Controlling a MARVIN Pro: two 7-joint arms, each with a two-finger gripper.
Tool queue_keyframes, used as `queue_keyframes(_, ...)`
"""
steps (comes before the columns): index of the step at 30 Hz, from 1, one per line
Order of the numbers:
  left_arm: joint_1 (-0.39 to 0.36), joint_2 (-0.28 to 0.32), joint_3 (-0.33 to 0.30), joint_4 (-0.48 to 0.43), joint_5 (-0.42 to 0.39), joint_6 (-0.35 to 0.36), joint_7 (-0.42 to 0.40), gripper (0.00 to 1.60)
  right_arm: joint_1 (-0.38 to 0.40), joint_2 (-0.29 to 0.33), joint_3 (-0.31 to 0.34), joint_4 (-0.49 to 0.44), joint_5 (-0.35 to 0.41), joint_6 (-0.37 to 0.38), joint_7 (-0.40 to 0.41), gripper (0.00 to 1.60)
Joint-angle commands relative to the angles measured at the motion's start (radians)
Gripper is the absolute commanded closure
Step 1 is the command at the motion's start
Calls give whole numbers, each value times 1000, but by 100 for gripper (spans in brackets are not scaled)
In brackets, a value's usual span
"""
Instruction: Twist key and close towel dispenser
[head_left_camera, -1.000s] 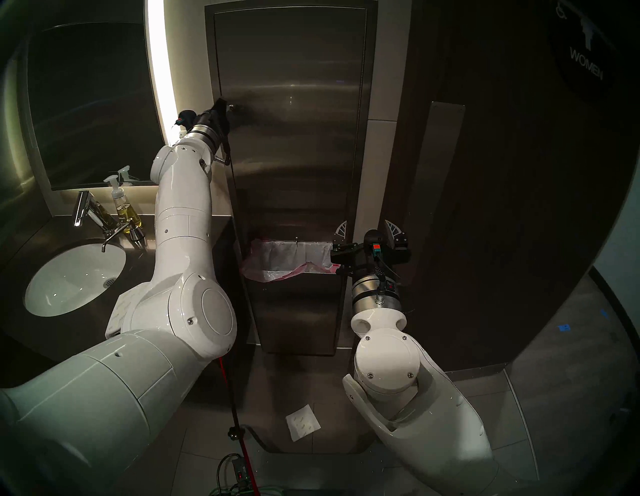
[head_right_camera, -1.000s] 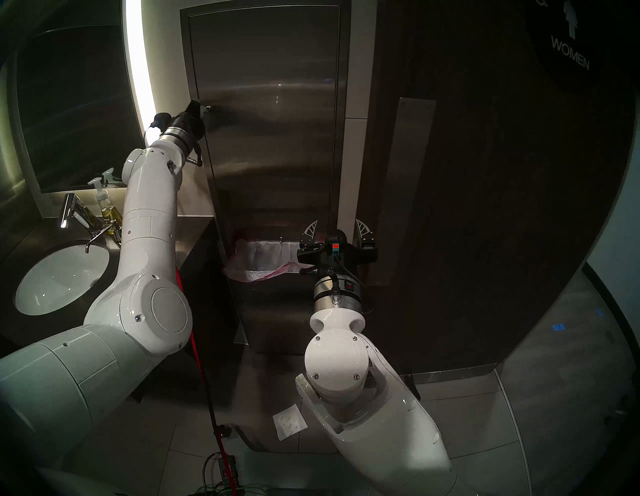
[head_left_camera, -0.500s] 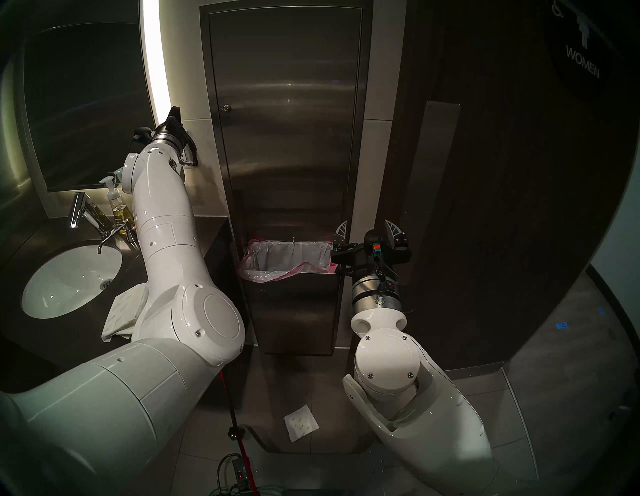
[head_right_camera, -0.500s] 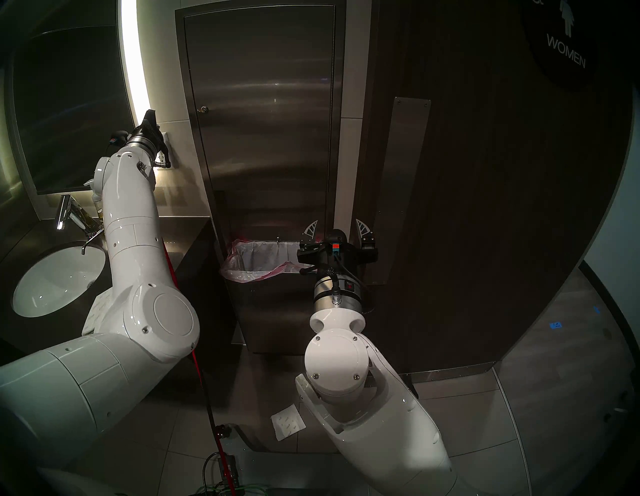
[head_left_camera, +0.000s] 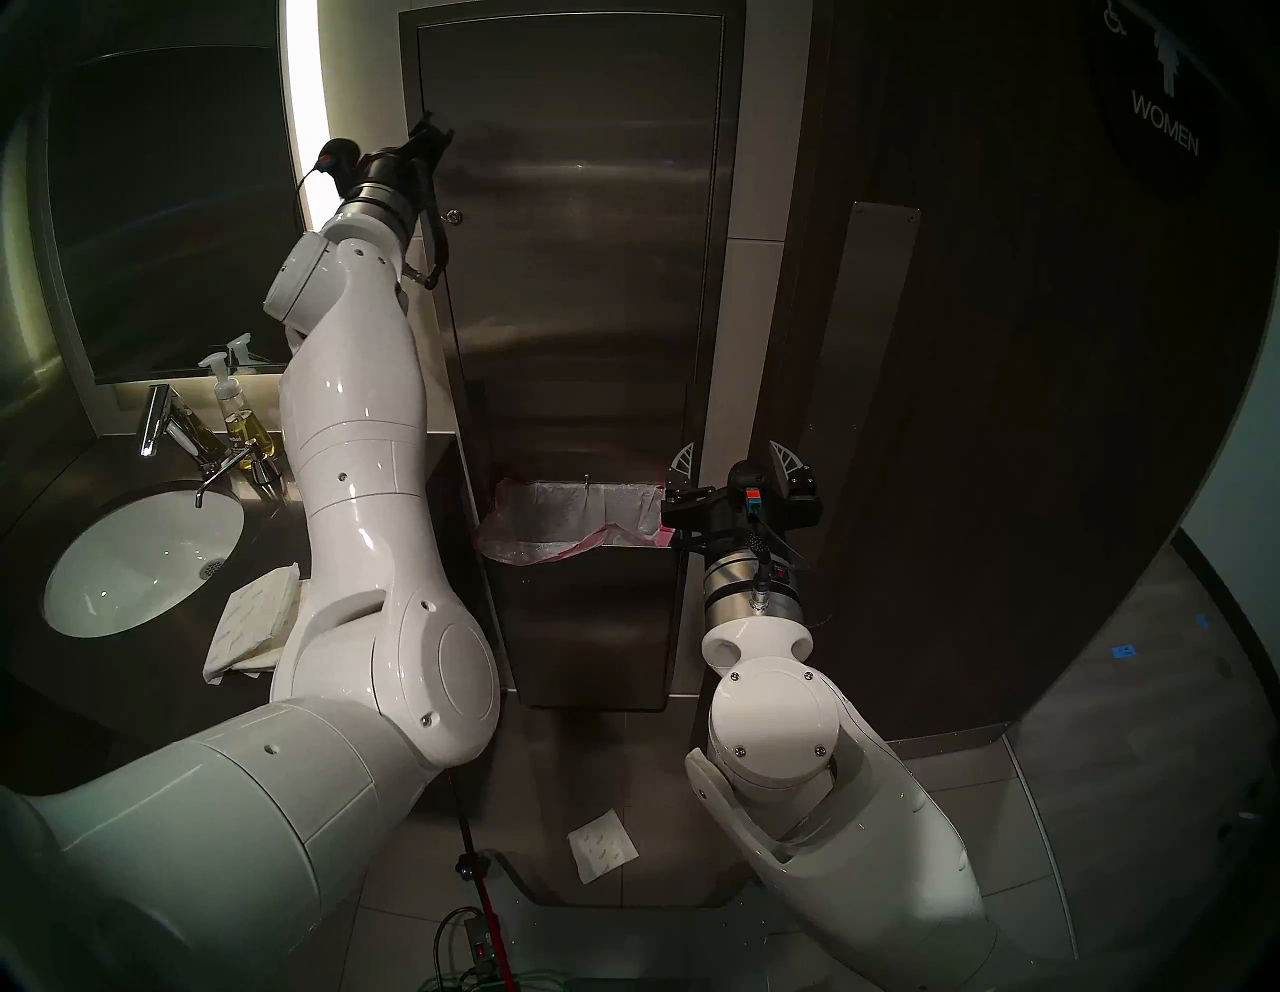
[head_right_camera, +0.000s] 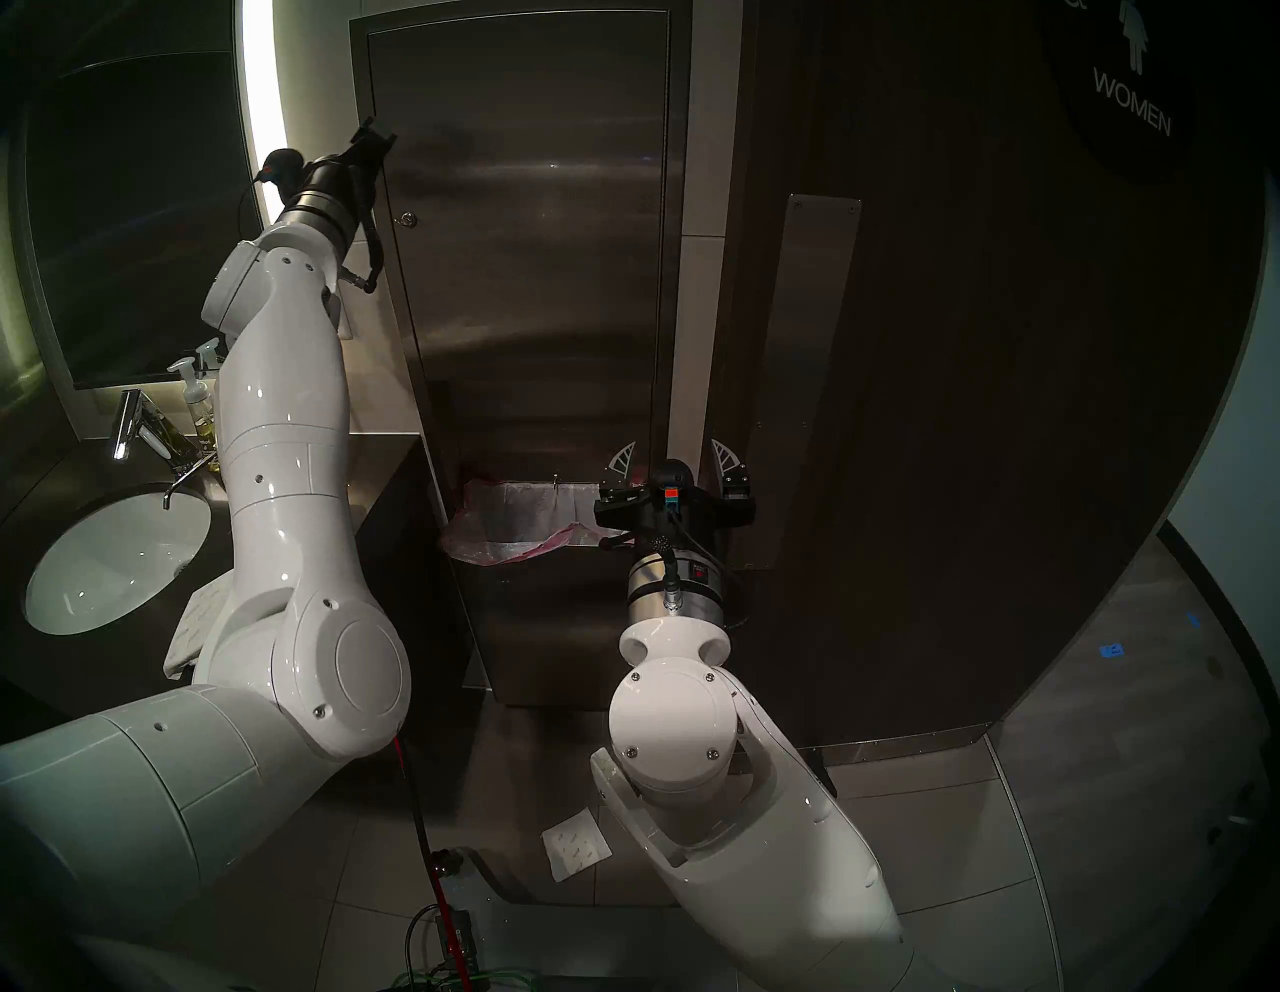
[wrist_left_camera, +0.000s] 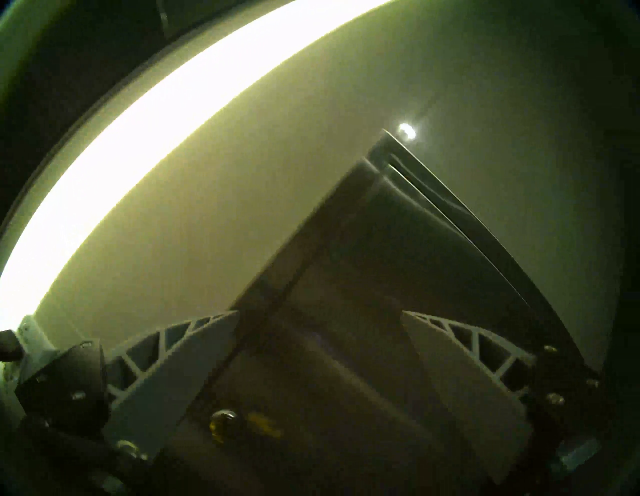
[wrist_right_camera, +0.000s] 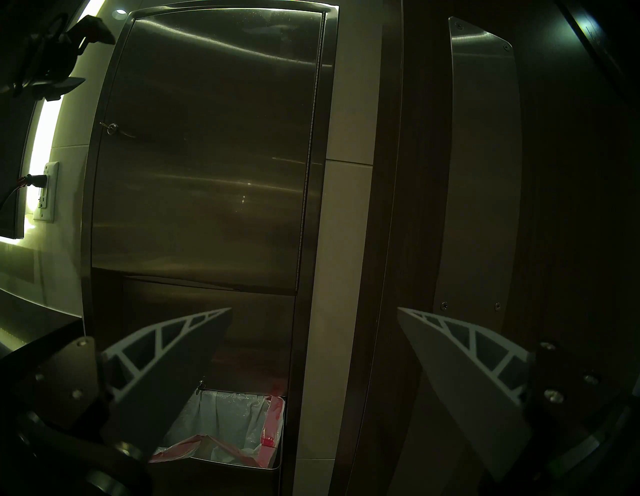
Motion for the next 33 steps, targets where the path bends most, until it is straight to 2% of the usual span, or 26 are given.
queue_keyframes(1, 124, 57, 99, -35, 101, -12, -66, 0, 6, -2, 0, -7, -2, -2, 0, 0)
queue_keyframes(2, 121, 64, 104, -23, 116, -10, -67, 0, 6, -2, 0, -7, -2, -2, 0, 0)
queue_keyframes(3, 153, 77, 120, -32, 136, -13, -77, 0, 6, -2, 0, -7, -2, -2, 0, 0)
queue_keyframes(6, 187, 120, 149, -49, 200, -18, -94, 0, 7, -2, -1, -8, -2, -3, 0, 0)
queue_keyframes(9, 241, 169, 178, -97, 263, -37, -111, 0, 8, -3, -1, -9, -3, -3, 0, 0)
queue_keyframes(14, 324, 228, 201, -179, 373, -77, -141, 0, 8, -2, -1, -11, -3, -3, 0, 0)
queue_keyframes(15, 324, 228, 201, -179, 373, -77, -141, 0, 8, -2, -1, -11, -3, -3, 0, 0)
queue_keyframes(17, 363, 265, 215, -220, 415, -98, -157, 0, 9, -2, -1, -11, -3, -3, 0, 0)
queue_keyframes(18, 355, 247, 202, -204, 442, -111, -164, 0, 9, -2, -1, -12, -3, -3, 1, 0)
queue_keyframes(19, 389, 281, 218, -240, 457, -122, -173, 0, 9, -2, -1, -12, -4, -3, 1, 0)
queue_keyframes(21, 417, 299, 217, -262, 485, -149, -193, 0, 9, -2, -2, -13, -4, -3, 1, 0)
queue_keyframes(22, 440, 321, 223, -285, 487, -157, -199, 0, 9, -1, -2, -14, -4, -3, 1, 0)
queue_keyframes(23, 429, 306, 207, -272, 500, -167, -208, 0, 9, -1, -2, -14, -5, -3, 1, 0)
queue_keyframes(25, 475, 326, 201, -318, 495, -186, -220, 0, 9, 0, -2, -15, -5, -2, 2, 0)
queue_keyframes(27, 501, 307, 166, -343, 463, -194, -221, 0, 9, 0, -3, -16, -6, -2, 2, 0)
queue_keyframes(31, 556, 310, 136, -399, 450, -208, -241, 0, 9, 1, -3, -17, -6, -1, 2, 0)
queue_keyframes(33, 572, 287, 102, -425, 411, -190, -246, 0, 9, 1, -3, -18, -6, -1, 3, 0)
